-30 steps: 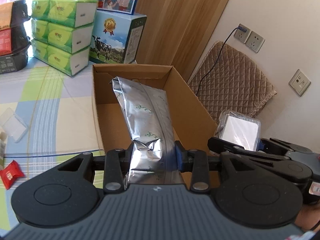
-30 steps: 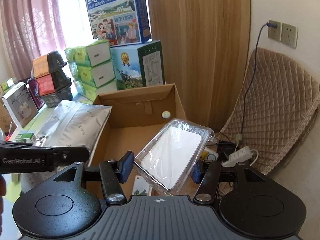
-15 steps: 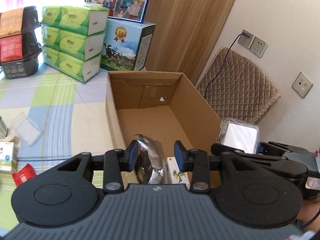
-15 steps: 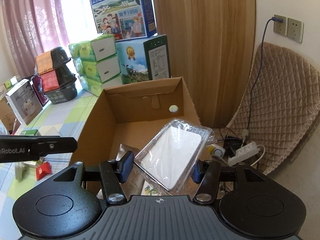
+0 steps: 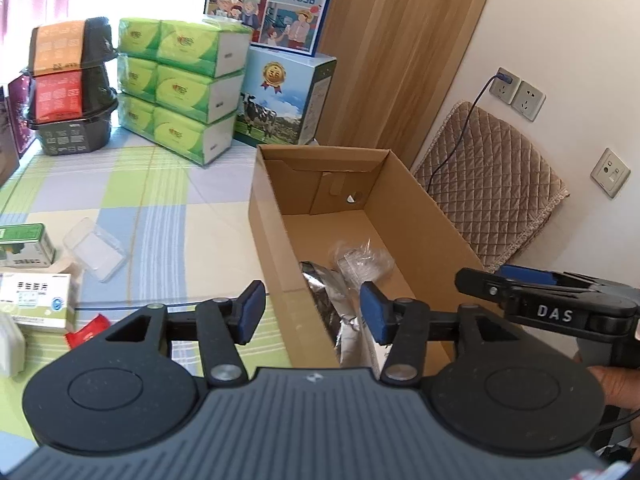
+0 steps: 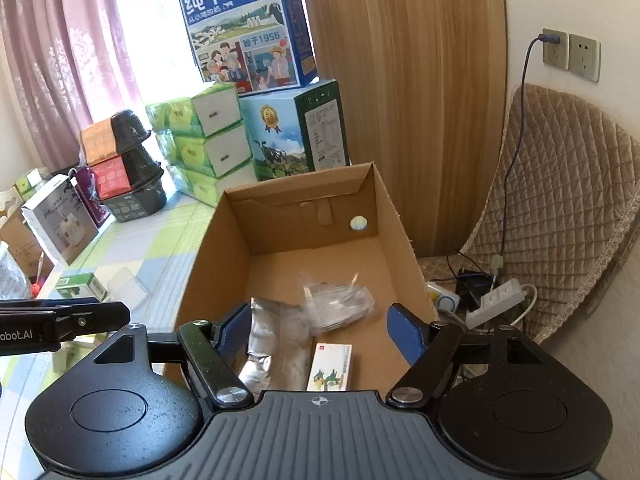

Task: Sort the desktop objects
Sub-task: 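Carry foil bag and plastic tray into the cardboard box and release both, then withdraw both tools from the cardboard box back over the table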

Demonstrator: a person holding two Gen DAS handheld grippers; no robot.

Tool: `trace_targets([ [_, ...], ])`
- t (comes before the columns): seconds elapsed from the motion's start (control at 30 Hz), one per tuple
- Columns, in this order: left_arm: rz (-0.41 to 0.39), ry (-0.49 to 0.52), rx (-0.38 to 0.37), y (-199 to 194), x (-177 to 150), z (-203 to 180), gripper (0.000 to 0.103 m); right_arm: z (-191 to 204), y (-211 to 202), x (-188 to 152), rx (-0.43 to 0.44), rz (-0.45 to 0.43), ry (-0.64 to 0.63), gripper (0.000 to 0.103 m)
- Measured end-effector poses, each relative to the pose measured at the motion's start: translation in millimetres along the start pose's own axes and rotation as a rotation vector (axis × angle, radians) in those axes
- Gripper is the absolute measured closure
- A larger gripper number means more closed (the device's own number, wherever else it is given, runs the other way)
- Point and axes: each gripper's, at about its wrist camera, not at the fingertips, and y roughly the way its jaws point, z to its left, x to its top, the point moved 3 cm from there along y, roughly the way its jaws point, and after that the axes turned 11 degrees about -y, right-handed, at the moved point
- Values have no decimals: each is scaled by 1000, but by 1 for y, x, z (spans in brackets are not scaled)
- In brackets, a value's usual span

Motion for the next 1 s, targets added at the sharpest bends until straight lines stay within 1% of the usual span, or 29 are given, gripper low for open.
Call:
trace_targets([
  [0.17,-16,-2,22,-21,-3,11,54,12,-18,0,8,-15,-12,26],
  [0.33,-39,3,42,-44,-6,19,49,29,-33,-2,14,-21,-27,23],
  [0.6,-70,17,73,-79,-9,34,36,58,-55,-5,21,-31,-54,11],
  [0.63,-73,19,79,-83,-10,36,35,61,-58,-6,26,-34,-56,11],
  [0.7,-81,18,90,-91,-10,42,28,70,-61,-6,35,-37,-63,9],
  [0.83,-90,22,114,-105,-13,54,25,87,-63,-6,54,-43,-84,7],
  [0.9,-94,20,123,-111,-15,61,18,97,-64,-5,67,-45,-93,6],
  [1.0,-100,21,145,-119,-16,73,15,111,-64,-4,86,-50,-111,4],
])
